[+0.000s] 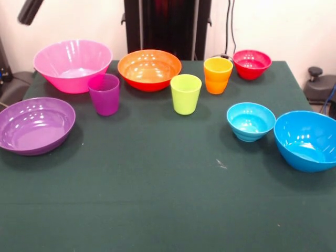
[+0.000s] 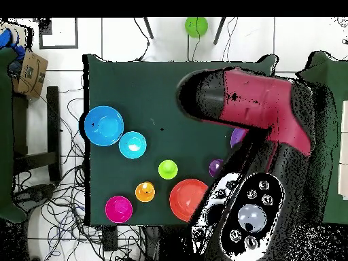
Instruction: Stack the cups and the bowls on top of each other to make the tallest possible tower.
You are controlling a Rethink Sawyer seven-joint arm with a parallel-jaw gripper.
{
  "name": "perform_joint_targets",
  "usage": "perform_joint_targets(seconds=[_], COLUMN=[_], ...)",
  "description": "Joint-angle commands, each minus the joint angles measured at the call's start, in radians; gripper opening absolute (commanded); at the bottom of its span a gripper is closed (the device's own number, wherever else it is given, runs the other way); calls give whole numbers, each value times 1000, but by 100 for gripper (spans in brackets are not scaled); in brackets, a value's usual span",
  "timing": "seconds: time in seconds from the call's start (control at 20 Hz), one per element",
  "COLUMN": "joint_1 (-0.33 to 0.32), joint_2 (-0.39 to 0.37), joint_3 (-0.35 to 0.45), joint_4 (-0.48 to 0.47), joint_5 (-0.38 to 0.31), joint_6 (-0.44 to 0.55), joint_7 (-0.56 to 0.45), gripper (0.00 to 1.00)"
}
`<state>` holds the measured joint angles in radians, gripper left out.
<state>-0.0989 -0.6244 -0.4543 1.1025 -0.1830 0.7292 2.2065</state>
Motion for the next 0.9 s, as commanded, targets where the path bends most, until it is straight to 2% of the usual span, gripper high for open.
perform_joint_targets(seconds=[0.05,0.3,0.5,0.75,0.9], joint_1=[-61,-61,-79,-155,-208], joint_2=[-27,-35,-39,-59,-62], joint_3=[271,287,320,438,516], joint_4=[56,78,125,215,254], joint_5=[-24,-57,-59,-23,-9], joint_6=[81,54,-28,-88,-90], joint_7=[-354,-309,-266,-301,-340], gripper=[100,100,100,100,100])
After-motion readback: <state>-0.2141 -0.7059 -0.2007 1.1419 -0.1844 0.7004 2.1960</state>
